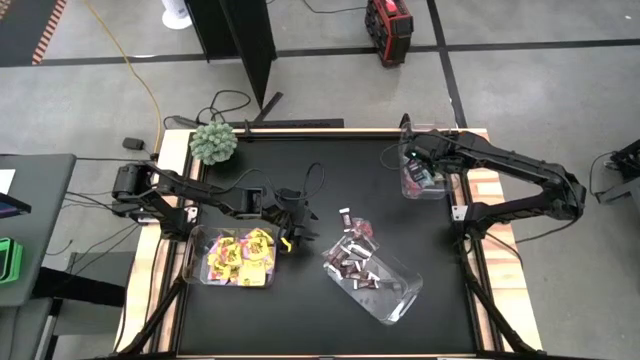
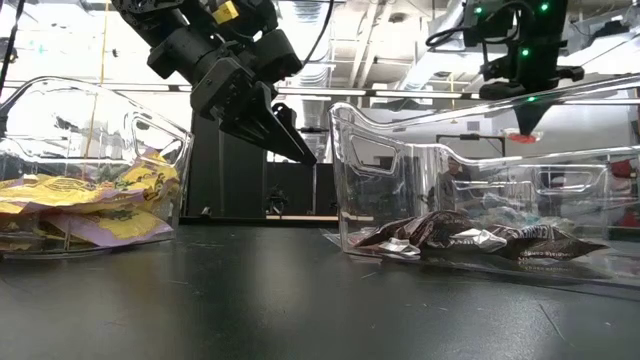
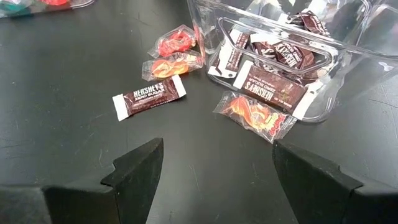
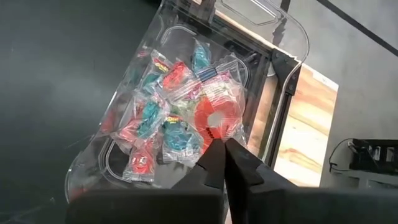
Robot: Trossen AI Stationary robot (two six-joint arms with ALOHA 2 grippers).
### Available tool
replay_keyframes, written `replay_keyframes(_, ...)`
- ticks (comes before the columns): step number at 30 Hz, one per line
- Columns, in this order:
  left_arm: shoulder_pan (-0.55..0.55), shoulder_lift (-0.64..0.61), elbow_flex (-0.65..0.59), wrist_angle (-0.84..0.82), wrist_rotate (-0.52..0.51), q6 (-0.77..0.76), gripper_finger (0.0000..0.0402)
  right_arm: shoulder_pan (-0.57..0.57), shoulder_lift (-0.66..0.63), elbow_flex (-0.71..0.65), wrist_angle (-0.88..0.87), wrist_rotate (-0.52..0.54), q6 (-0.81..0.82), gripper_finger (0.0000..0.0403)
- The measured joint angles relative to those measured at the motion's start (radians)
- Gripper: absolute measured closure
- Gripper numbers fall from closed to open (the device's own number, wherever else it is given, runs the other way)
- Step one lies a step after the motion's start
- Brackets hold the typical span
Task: Sort candy
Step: Put the red candy in the top right transparent container, then adjust the bottom right transparent container
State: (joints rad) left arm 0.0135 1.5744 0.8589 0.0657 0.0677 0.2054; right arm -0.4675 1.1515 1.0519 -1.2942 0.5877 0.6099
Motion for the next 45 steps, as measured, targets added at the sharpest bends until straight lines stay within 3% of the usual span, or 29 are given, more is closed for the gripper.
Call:
replay_keyframes(9, 0.000, 0.000, 0.000, 0.000, 0.000, 0.000, 0.0104, 0.000, 0.000, 0.000, 0.002, 0.000, 0.001, 0.0255)
replay_keyframes(15, 0.000, 0.000, 0.000, 0.000, 0.000, 0.011, 0.0104, 0.070, 0.000, 0.000, 0.145, -0.046, -0.171, 0.0185)
replay_keyframes(22, 0.000, 0.000, 0.000, 0.000, 0.000, 0.018, 0.0104, 0.294, 0.002, 0.000, 0.424, -0.372, -0.409, 0.0181)
replay_keyframes(24, 0.000, 0.000, 0.000, 0.000, 0.000, 0.019, 0.0104, 0.378, 0.022, 0.002, 0.462, -0.412, -0.425, 0.0183)
replay_keyframes(32, 0.000, 0.000, 0.000, 0.005, 0.000, 0.019, 0.0104, 0.594, 0.202, 0.000, 0.508, -0.418, -0.443, 0.0184)
replay_keyframes(45, 0.000, 0.000, 0.000, 0.004, 0.000, 0.017, 0.0104, 0.580, 0.363, 0.000, 0.632, -0.416, -0.451, 0.0189)
